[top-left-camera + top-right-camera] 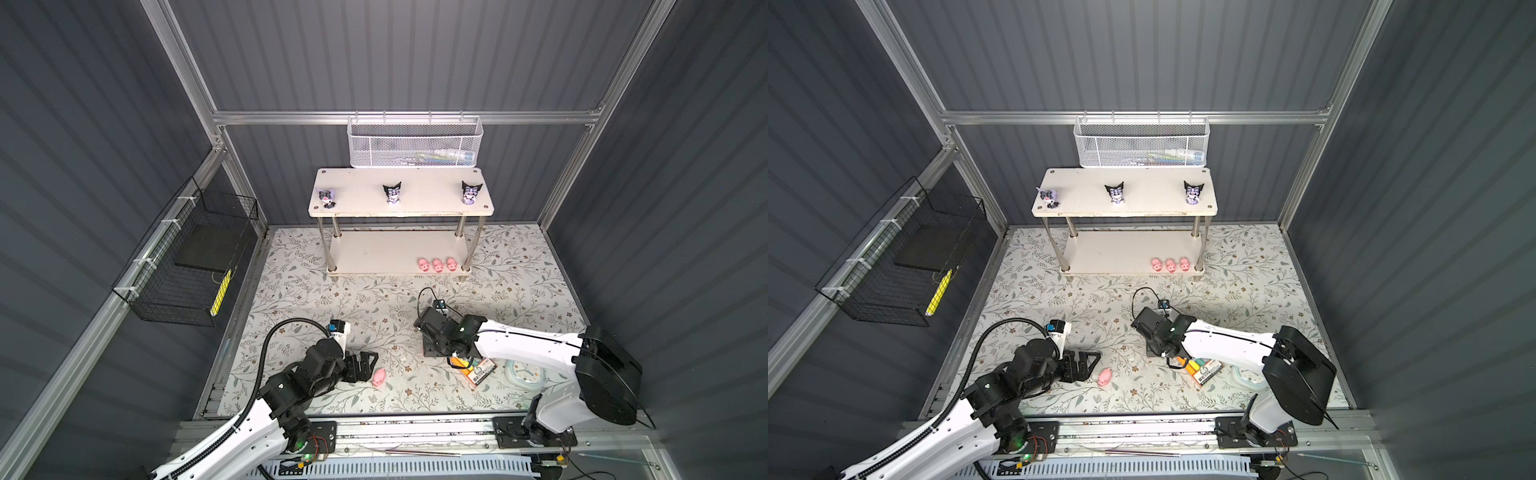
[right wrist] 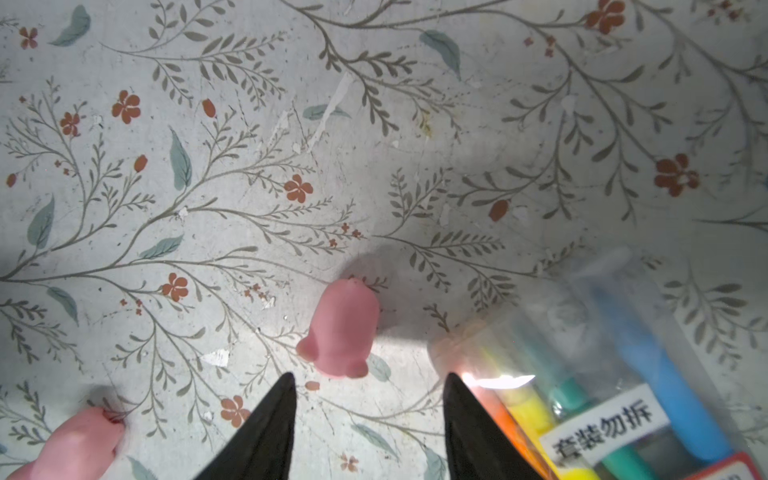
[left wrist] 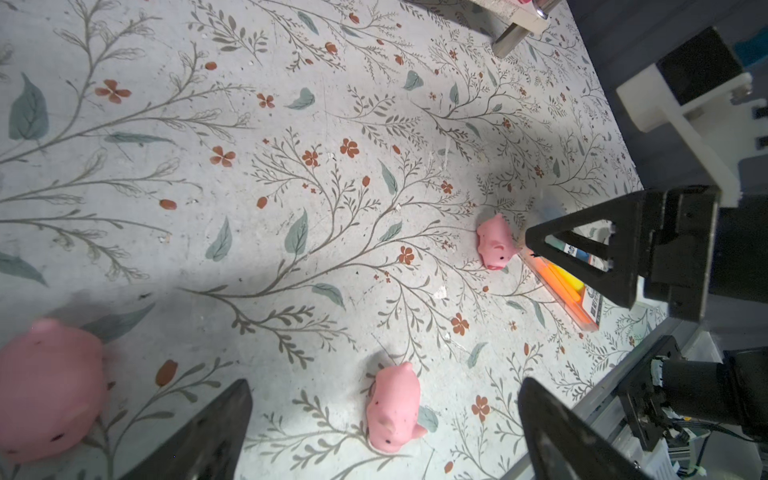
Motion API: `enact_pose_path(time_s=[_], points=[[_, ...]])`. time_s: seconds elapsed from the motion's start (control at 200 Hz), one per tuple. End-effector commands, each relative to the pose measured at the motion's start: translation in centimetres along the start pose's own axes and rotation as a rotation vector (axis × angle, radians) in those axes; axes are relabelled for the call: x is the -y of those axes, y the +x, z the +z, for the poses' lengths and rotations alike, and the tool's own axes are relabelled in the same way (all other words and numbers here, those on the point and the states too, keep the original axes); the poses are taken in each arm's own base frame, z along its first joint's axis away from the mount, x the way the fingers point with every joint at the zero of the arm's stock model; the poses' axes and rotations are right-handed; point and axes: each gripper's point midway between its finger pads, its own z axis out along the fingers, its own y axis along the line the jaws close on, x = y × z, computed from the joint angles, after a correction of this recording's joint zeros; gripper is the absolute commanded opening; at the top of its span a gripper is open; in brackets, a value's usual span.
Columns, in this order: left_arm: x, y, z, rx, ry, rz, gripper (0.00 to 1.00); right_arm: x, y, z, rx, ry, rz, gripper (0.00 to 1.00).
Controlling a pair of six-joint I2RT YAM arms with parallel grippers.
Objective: Place and organize the plastic toys onto the shelf
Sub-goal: 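Grasp the pink pig beside the marker pack with the right gripper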
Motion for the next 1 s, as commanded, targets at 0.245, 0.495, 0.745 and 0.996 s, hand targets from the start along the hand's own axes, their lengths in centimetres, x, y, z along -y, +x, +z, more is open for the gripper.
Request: enact_pose_path(time_s=[0.245,0.495,0.745,0.996], points=[[-0.4,0.3,0.3,0.003,-0.016,-0.009,1.00,-1.4,0.7,2.8,-0.040,0.024,0.019,0.55],[-0.5,0.1,1.4,-0.012,-0.038,0.008,1.00,-1.7,1.5,4.0,-0.076,0.023,-0.002,0.40],[-0.2,-1.3,1.2,0.009,-0.070,0.044,1.00,-2.8,-0.8,2.6,-0.042,0.040,-0.073,0.29],[0.5,-4.3,1.1,0.049,-0.130,0.126,1.00,-4.2,-6.9,1.2,0.016,0.003,-0.118,0.29]])
